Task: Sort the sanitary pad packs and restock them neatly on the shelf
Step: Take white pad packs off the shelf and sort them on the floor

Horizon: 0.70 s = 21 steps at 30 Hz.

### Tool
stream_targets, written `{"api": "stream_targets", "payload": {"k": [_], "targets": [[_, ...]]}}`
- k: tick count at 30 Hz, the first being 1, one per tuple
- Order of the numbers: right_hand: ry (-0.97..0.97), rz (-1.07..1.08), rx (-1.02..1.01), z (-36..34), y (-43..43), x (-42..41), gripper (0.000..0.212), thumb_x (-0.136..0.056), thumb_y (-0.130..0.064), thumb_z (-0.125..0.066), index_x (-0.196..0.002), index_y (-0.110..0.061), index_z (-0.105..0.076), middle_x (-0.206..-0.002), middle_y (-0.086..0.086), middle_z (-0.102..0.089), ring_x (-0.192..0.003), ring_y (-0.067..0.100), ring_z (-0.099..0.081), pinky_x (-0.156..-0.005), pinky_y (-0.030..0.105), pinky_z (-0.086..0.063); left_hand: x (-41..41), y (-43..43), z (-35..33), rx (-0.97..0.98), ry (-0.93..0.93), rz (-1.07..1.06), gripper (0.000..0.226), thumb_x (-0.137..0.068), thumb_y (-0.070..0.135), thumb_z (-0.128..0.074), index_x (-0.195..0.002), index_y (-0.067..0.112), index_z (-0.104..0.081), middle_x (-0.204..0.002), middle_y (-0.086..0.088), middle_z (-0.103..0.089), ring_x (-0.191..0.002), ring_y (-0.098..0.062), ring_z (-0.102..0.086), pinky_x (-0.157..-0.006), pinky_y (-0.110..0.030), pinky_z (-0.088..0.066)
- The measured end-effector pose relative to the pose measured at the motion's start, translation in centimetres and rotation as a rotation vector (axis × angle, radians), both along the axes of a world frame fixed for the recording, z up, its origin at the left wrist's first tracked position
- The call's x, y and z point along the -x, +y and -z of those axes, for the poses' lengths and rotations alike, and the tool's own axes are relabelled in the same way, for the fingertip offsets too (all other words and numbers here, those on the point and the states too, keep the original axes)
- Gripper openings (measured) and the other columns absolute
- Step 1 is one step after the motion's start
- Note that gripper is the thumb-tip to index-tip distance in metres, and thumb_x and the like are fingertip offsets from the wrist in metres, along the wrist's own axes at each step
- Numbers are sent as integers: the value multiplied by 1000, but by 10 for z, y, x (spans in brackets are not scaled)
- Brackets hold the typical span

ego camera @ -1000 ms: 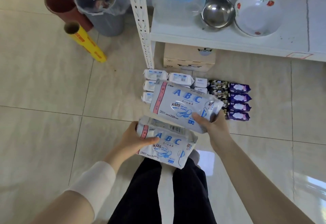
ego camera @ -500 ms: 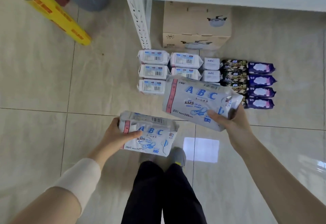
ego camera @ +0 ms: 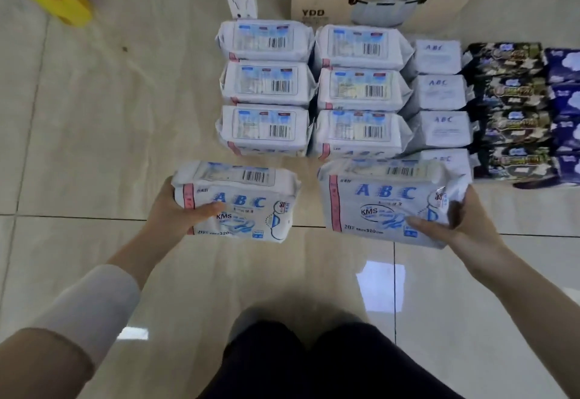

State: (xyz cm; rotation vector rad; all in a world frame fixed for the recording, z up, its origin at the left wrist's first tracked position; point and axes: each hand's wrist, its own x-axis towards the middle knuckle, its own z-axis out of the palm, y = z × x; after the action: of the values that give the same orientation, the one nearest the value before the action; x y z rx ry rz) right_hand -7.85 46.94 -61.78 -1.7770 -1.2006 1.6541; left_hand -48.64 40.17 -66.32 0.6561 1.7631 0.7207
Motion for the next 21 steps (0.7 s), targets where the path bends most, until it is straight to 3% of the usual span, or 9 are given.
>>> {"api": "stream_targets", "payload": {"k": [3,5,7,10,12,14,16,18,21], "targets": [[45,-41,-41,38,1,6,97,-33,-51,-89,-116,-25,-47,-108,-3,-69,-96,13,-68,-74,29,-57,-1,8,39,-82,12,23,78,-56,15,-85,-124,8,-49,-113,-11,-66,-98,-24,-67,-69,-36,-58],[85,-60,-78,61,3,7,79,-46,-36,-87,-114,-27,-48,-110,-1,-68,-97,12,-67,-71,25,-57,-5,11,62,-140,36,33,72,-59,4,-84,-122,9,-49,-112,-7,-65,-96,-12,-67,-71,-27,-57],[95,-93,-111,81,5,5,90,-44,-43,-88,-120,-19,-46,-114,0,-67,-101,13,-66,-73,26,-57,-7,12,77,-165,51,10,65,-60,-4,-82,-113,16,-50,-104,1,-63,-85,3,-66,-64,-14,-53],[63,-116,-165,101,5,-1,100,-38,-51,-88,-123,-23,-43,-118,-11,-63,-106,6,-62,-77,24,-55,-8,7,92,-196,41,45,73,-59,0,-84,-122,8,-47,-105,0,-65,-89,1,-66,-64,-14,-53],[-41,-183,-263,111,2,-3,81,-52,-32,-88,-118,-36,-41,-114,-29,-56,-106,-9,-55,-78,12,-51,-11,4,95,-215,64,22,69,-64,-16,-73,-122,7,-44,-92,13,-68,-80,11,-64,-60,-7,-49],[-157,-217,-366,123,1,-8,77,-59,-14,-86,-112,-41,-37,-112,-30,-52,-103,-17,-50,-79,7,-46,-10,0,98,-223,73,33,69,-64,-21,-70,-119,9,-43,-84,26,-69,-80,14,-62,-62,-4,-47],[-208,-214,-413,134,2,-13,79,-56,-26,-89,-119,-29,-41,-119,-13,-56,-109,-3,-55,-84,22,-51,-5,-1,101,-236,84,91,72,-60,-2,-83,-120,8,-46,-95,25,-68,-91,8,-63,-70,-7,-48],[-242,-202,-509,140,1,-13,86,-58,-45,-84,-124,-16,-38,-126,4,-53,-114,11,-56,-86,35,-52,-4,1,99,-240,70,150,89,-46,36,-91,-121,10,-51,-106,16,-68,-101,-1,-63,-78,-14,-51],[-297,-142,-743,137,-7,-5,85,-68,-62,-67,-128,-24,-21,-127,2,-41,-117,-7,-44,-90,11,-41,-10,9,99,-240,89,140,89,-41,38,-90,-118,15,-53,-106,17,-67,-102,-2,-62,-84,-19,-51]]}}
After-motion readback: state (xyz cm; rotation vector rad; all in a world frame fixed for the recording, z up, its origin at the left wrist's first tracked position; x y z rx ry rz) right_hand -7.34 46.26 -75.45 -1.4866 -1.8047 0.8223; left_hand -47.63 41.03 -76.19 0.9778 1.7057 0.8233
